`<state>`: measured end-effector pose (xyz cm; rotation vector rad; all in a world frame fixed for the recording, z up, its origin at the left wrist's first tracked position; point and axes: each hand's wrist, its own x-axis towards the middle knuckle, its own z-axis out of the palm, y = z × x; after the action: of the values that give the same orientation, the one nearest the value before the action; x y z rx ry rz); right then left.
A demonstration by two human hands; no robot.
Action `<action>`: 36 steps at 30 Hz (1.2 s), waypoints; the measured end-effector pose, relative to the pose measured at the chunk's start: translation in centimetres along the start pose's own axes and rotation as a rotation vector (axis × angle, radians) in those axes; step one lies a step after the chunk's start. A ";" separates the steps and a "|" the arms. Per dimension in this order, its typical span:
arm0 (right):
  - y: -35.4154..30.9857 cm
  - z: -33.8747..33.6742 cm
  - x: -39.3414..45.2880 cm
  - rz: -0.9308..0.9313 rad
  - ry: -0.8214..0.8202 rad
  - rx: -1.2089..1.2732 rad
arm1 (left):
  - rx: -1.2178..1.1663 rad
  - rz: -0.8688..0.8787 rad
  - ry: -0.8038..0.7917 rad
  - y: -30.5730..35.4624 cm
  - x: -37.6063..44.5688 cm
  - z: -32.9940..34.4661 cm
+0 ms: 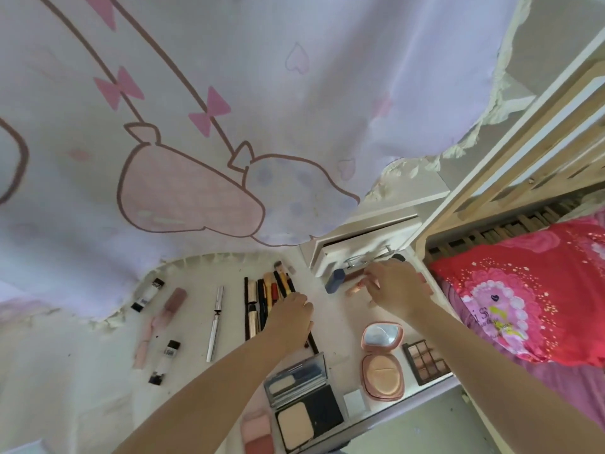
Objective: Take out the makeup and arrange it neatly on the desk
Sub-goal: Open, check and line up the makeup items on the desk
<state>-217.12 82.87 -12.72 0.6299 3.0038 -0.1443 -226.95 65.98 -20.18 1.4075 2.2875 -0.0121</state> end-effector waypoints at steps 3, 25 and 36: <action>0.7 0.5 1.0 -0.040 -0.022 -0.019 | 0.028 -0.032 -0.016 -0.2 0.7 0.3; 0.1 -0.4 2.1 -0.079 -0.152 -0.127 | -0.001 -0.057 -0.034 -0.3 0.4 0.8; -14.5 2.3 1.8 -0.436 -0.142 0.014 | 0.009 -0.381 0.078 -9.6 -10.6 0.6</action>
<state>-224.54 70.12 -14.06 -0.0439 2.9510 -0.2210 -230.85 52.28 -18.83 0.9713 2.5887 -0.0873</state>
